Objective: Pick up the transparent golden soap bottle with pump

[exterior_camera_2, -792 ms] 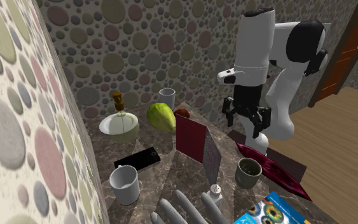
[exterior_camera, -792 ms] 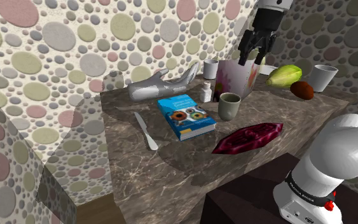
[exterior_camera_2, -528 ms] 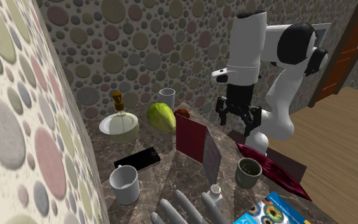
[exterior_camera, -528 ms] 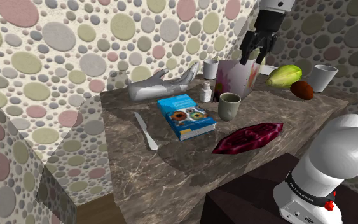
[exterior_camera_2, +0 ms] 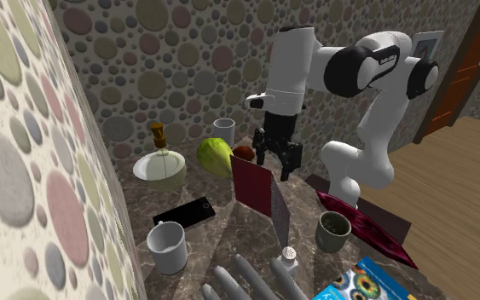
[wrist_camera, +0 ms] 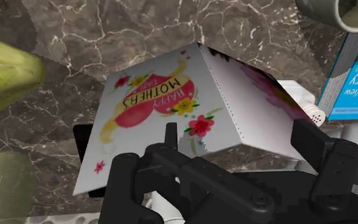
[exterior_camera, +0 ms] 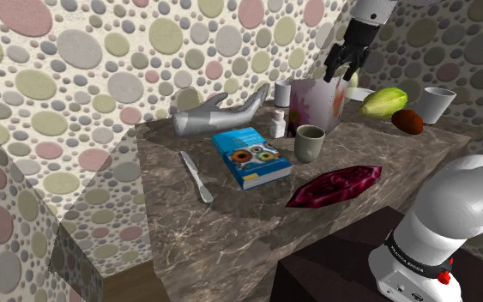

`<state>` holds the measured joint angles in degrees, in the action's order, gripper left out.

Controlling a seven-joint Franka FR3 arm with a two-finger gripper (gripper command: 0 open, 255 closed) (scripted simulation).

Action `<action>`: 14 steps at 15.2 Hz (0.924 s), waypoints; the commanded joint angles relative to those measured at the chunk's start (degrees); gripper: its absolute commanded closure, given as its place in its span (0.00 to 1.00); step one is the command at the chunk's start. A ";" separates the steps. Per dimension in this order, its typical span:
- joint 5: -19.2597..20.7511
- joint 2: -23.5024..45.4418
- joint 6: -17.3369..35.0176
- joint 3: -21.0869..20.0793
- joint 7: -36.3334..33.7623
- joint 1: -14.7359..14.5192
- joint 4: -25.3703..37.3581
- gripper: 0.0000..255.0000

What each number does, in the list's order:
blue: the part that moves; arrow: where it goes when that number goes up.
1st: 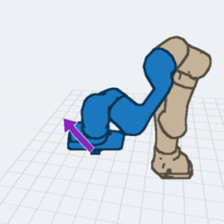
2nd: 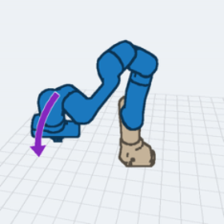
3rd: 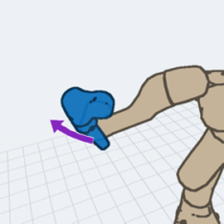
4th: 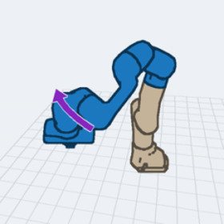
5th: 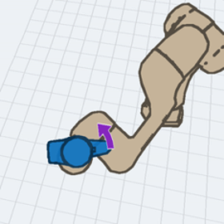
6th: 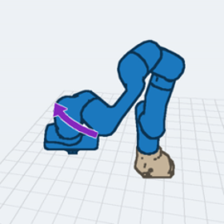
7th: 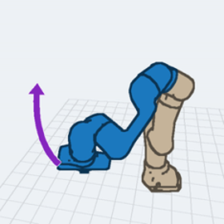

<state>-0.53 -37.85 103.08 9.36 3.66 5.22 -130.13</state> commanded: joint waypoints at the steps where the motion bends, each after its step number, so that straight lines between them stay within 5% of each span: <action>1: 0.88 1.45 2.93 1.69 1.65 0.71 0.22 0.00; 14: -0.03 15.95 19.36 13.77 13.14 2.43 8.88 0.00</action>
<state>-0.18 -22.86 121.34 22.04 15.61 7.52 -121.99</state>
